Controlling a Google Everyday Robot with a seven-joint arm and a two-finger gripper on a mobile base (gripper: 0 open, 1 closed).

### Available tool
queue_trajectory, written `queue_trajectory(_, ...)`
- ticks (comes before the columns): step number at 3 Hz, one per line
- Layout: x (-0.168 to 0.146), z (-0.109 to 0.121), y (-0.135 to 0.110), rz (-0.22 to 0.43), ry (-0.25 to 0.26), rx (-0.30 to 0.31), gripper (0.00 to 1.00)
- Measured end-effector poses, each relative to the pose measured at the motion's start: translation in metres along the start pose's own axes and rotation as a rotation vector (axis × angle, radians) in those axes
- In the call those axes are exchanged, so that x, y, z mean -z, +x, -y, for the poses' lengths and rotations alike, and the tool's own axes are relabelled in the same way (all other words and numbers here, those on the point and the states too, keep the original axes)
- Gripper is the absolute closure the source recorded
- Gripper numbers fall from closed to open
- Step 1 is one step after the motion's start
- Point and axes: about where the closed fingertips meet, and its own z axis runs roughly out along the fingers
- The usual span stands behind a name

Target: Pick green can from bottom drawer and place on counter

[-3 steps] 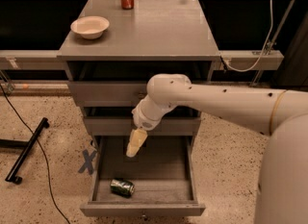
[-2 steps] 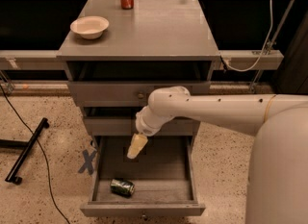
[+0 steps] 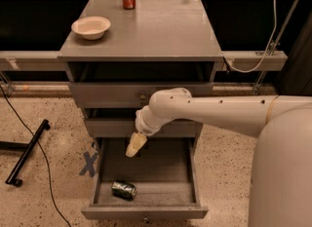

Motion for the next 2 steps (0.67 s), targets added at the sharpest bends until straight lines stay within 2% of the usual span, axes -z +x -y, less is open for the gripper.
queue_trajectory(1, -0.028, 0.000, 0.019, 0.076, -0.051, -0.041, 0.00)
queue_trajectory(2, -0.066, -0.003, 0.053, 0.189, -0.095, -0.076, 0.00)
